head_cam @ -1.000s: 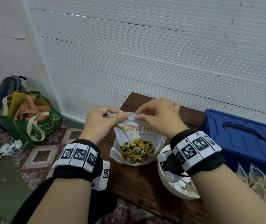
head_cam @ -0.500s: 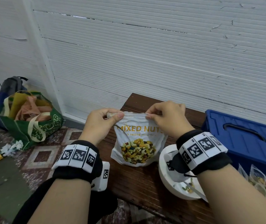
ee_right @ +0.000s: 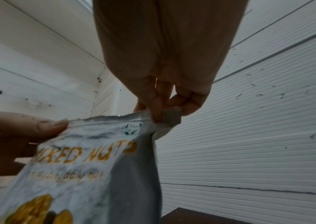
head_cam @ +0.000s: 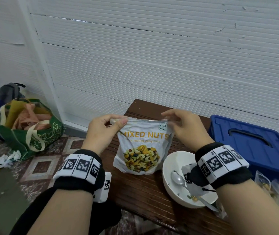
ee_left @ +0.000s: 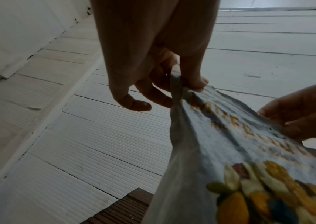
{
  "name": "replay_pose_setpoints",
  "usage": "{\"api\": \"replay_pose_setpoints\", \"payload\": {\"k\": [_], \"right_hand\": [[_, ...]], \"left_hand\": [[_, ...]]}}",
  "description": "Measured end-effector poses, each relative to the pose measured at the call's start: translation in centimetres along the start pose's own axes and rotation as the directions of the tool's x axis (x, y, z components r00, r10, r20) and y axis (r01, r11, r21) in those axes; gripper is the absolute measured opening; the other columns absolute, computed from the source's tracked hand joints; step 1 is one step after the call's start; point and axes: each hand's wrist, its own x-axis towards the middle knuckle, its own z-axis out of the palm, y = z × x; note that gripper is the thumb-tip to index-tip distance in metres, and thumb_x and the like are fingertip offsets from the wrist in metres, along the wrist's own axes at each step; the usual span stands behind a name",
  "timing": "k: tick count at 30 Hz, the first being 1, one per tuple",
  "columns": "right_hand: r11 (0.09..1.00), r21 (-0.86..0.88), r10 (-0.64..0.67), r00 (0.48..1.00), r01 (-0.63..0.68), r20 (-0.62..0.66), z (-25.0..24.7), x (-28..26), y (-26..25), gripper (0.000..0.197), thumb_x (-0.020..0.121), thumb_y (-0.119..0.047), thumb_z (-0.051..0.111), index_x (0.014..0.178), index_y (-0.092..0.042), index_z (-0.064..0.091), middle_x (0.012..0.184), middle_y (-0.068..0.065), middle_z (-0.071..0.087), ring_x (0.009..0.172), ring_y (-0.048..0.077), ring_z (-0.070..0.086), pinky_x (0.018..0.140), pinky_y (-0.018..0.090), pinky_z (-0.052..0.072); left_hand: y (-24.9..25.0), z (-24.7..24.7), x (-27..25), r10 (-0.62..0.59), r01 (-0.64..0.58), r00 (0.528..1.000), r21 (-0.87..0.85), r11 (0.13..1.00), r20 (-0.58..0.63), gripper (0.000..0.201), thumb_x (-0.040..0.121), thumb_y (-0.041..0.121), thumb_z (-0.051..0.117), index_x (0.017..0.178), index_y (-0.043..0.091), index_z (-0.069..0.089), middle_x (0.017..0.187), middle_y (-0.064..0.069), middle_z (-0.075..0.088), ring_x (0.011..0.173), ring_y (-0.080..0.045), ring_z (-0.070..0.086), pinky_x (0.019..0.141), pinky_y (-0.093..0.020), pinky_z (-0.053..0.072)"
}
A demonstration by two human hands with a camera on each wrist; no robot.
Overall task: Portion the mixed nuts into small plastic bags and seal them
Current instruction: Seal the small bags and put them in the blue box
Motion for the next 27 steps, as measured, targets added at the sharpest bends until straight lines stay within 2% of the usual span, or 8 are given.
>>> {"api": "replay_pose_setpoints", "payload": {"k": [3, 7, 11, 14, 17, 21, 24, 27], "right_hand": [[1.000, 0.018, 0.011, 0.977, -0.008, -0.215, 0.0, -1.7, 0.4, 0.026, 0.088, -0.010, 0.063, 0.109, -0.025, 0.067, 0.097, -0.014, 0.061, 0.092, 0.006, 0.056, 0.087, 0.023, 0.045], [0.986, 0.154, 0.122, 0.892, -0.060, -0.434, 0.4, -5.3, 0.4, 0.026, 0.087, -0.010, 0.066, 0.107, -0.027, 0.066, 0.096, -0.007, 0.063, 0.088, -0.002, 0.056, 0.077, 0.004, 0.040], [0.907, 0.362, 0.351, 0.862, -0.215, -0.366, 1.6, -9.7, 0.9, 0.023, 0.087, -0.013, 0.065, 0.103, -0.029, 0.067, 0.087, -0.002, 0.064, 0.084, 0.015, 0.062, 0.072, 0.031, 0.057], [0.804, 0.481, 0.505, 0.829, -0.350, -0.239, 2.7, -13.2, 1.1, 0.018, 0.088, -0.009, 0.064, 0.104, -0.018, 0.069, 0.087, 0.004, 0.063, 0.075, 0.021, 0.065, 0.053, 0.025, 0.056], [0.786, 0.430, 0.577, 0.778, -0.445, -0.249, 3.9, -16.3, 1.9, 0.013, 0.086, -0.012, 0.068, 0.096, -0.018, 0.072, 0.081, -0.002, 0.066, 0.068, 0.013, 0.065, 0.063, 0.042, 0.059], [0.774, 0.385, 0.614, 0.744, -0.503, -0.262, 5.4, -19.3, 2.3, 0.017, 0.085, -0.015, 0.069, 0.100, -0.024, 0.070, 0.088, -0.009, 0.060, 0.080, 0.018, 0.064, 0.069, 0.047, 0.058], [0.842, 0.217, 0.540, 0.778, -0.494, -0.323, 5.6, -20.7, 2.0, 0.023, 0.086, -0.015, 0.068, 0.108, -0.022, 0.069, 0.101, -0.016, 0.055, 0.101, 0.018, 0.061, 0.090, 0.041, 0.052], [0.848, 0.080, 0.520, 0.790, -0.525, -0.324, 5.7, -21.0, 1.4, 0.023, 0.089, -0.015, 0.064, 0.111, -0.018, 0.069, 0.114, -0.003, 0.061, 0.110, 0.017, 0.057, 0.095, 0.028, 0.043]], "left_hand": [[0.4, 0.0, -0.3, 0.065, -0.065, 0.998, 0.045, 0.997, 0.008, 0.018, 0.075, 0.028, 0.079, 0.087, 0.041, 0.074, 0.093, 0.014, 0.073, 0.098, -0.009, 0.065, 0.092, -0.039, 0.051], [1.5, 0.2, -1.0, 0.258, -0.239, 0.966, 0.316, 0.918, -0.017, 0.025, 0.076, 0.027, 0.079, 0.094, 0.040, 0.068, 0.098, 0.022, 0.064, 0.096, 0.005, 0.054, 0.086, -0.010, 0.039], [1.8, 1.1, -1.3, 0.388, -0.365, 0.918, 0.568, 0.737, 0.087, 0.026, 0.081, 0.035, 0.074, 0.106, 0.036, 0.068, 0.109, 0.008, 0.065, 0.110, -0.018, 0.054, 0.102, -0.050, 0.038], [2.7, 2.7, -1.6, 0.409, -0.432, 0.891, 0.649, 0.626, 0.198, 0.028, 0.087, 0.035, 0.065, 0.116, 0.031, 0.067, 0.117, 0.010, 0.063, 0.117, -0.016, 0.050, 0.108, -0.044, 0.028], [3.4, 4.3, -1.8, 0.438, -0.478, 0.863, 0.691, 0.542, 0.253, 0.027, 0.092, 0.033, 0.061, 0.118, 0.031, 0.065, 0.120, 0.011, 0.062, 0.119, -0.014, 0.047, 0.102, -0.033, 0.020], [3.2, 5.4, -1.8, 0.337, -0.456, 0.887, 0.719, 0.525, 0.316, 0.031, 0.095, 0.031, 0.056, 0.125, 0.028, 0.061, 0.127, 0.007, 0.060, 0.124, -0.017, 0.045, 0.103, -0.033, 0.020], [2.8, 5.6, -2.1, 0.324, -0.431, 0.899, 0.721, 0.543, 0.293, 0.029, 0.096, 0.028, 0.055, 0.124, 0.027, 0.063, 0.125, 0.003, 0.063, 0.121, -0.021, 0.049, 0.102, -0.035, 0.024], [3.0, 5.9, -2.4, 0.329, -0.388, 0.917, 0.705, 0.593, 0.227, 0.025, 0.096, 0.025, 0.055, 0.118, 0.026, 0.067, 0.115, 0.003, 0.068, 0.114, -0.020, 0.054, 0.098, -0.035, 0.026]]}}
